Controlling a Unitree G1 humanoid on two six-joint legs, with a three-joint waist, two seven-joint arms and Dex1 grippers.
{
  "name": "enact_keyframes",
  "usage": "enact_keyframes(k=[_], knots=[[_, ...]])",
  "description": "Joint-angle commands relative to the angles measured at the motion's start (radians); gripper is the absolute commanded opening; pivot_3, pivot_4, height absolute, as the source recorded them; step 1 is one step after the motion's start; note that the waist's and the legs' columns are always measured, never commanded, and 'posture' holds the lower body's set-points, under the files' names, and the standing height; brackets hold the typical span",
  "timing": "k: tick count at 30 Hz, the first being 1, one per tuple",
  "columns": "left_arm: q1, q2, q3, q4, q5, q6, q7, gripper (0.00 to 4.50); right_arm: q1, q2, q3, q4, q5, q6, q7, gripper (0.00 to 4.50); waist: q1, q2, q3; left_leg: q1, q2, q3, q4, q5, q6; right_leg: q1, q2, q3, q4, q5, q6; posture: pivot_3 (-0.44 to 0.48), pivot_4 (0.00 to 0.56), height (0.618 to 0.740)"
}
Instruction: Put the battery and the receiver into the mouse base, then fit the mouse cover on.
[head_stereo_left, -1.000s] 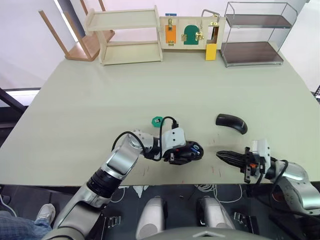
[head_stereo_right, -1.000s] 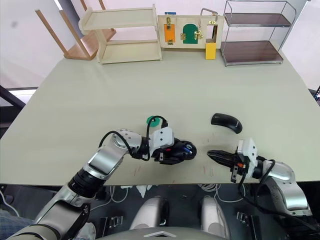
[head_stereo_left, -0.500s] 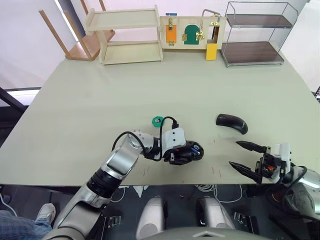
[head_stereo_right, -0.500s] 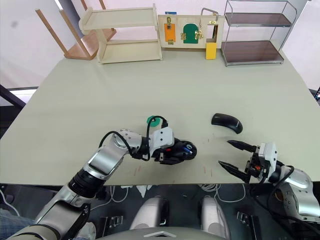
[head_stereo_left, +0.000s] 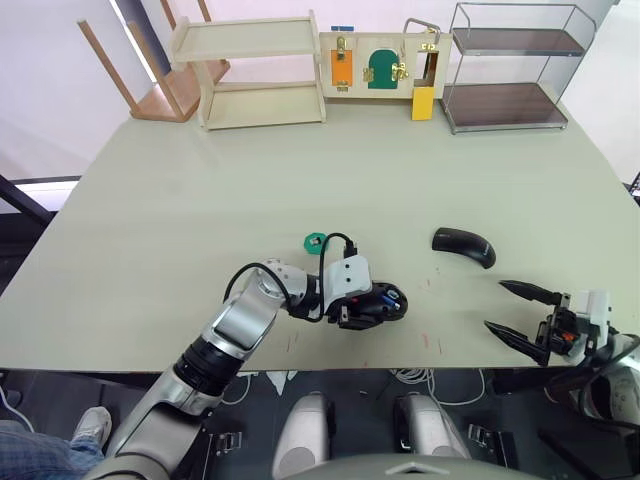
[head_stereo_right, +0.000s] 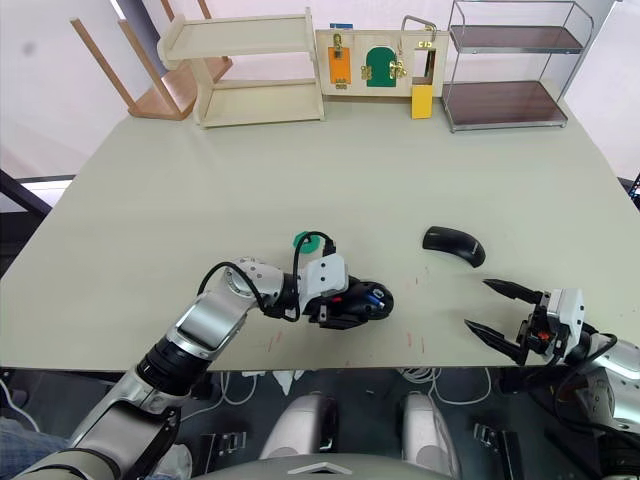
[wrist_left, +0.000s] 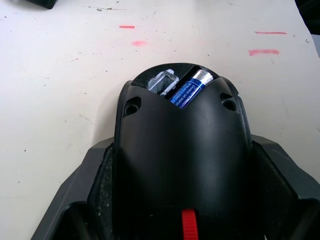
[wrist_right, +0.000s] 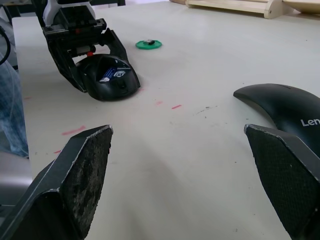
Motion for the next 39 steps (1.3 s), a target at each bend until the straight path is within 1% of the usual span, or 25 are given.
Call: enact_keyframes(k=[1,4,11,19,25,27,31,35,39], knots=[[0.013,0.010,-0.028,0.012,-0.016,0.022,-0.032,4.46,-0.010,0.001,-0.047,-0.021,0.073,0.029,0.019,4.50,0.001,0.000,0.000,0.000,0.000,0.000,0.000,0.000,0.000,0.000,0.000,0.000,0.000,0.000,0.000,0.000,0.150,0.740],[0.013,0.007,-0.021,0.012,-0.020,0.015,-0.026,4.46,-0.010,0.000,-0.050,-0.030,0.097,0.041,0.039,4.50,0.001,0.000,0.000,0.000,0.000,0.000,0.000,0.000,0.000,0.000,-0.001,0.000,0.000,0.000,0.000,0.000,0.150,0.740],[-0.004,0.011,0.002,-0.003,-0.044,0.014,-0.030,4.46,-0.013,-0.005,-0.059,-0.004,0.092,0.012,0.077,4.50,0.002,0.001,0.001,0.000,0.000,0.000,0.000,0.000,0.000,0.000,-0.001,0.000,0.000,0.001,-0.002,0.000,0.150,0.740],[-0.039,0.055,0.030,-0.120,-0.081,0.040,-0.055,4.46,-0.013,-0.005,-0.061,-0.003,0.086,-0.001,0.094,4.50,-0.002,0.002,0.006,0.000,0.000,0.000,0.000,0.000,0.000,0.000,0.000,0.000,0.000,0.001,-0.002,0.000,0.150,0.740],[-0.055,0.103,0.104,-0.202,-0.157,0.082,-0.070,4.46,-0.012,-0.003,-0.065,-0.003,0.089,-0.005,0.101,4.50,-0.002,0.002,0.009,-0.001,0.000,0.000,0.000,0.000,0.000,0.000,0.000,0.000,0.000,0.001,-0.002,0.000,0.150,0.740],[-0.052,0.114,0.154,-0.212,-0.201,0.102,-0.070,4.46,-0.011,-0.002,-0.066,-0.003,0.089,-0.006,0.103,4.50,-0.003,0.003,0.011,0.000,0.000,0.000,0.000,0.000,0.000,0.000,0.000,0.000,0.000,0.001,-0.002,0.000,0.150,0.740],[-0.047,0.151,0.229,-0.180,-0.259,0.088,-0.089,4.46,-0.013,-0.002,-0.067,0.000,0.091,-0.007,0.107,4.50,-0.004,0.003,0.012,0.000,0.000,0.000,0.000,0.000,0.000,0.000,0.000,0.000,0.000,0.001,-0.002,0.000,0.150,0.740],[-0.049,0.194,0.298,-0.080,-0.269,0.020,-0.101,4.46,-0.016,0.000,-0.063,0.000,0.091,-0.007,0.111,4.50,-0.004,0.004,0.013,0.000,0.000,0.000,0.000,0.000,0.000,0.000,0.000,0.000,0.000,0.001,-0.001,0.000,0.150,0.740],[-0.050,0.205,0.359,0.050,-0.278,-0.093,-0.125,4.46,-0.022,0.003,-0.062,-0.002,0.091,-0.005,0.107,4.50,-0.004,0.004,0.013,0.000,0.000,0.001,0.000,0.000,0.000,0.000,0.000,0.000,0.000,0.001,-0.001,0.000,0.150,0.740]])
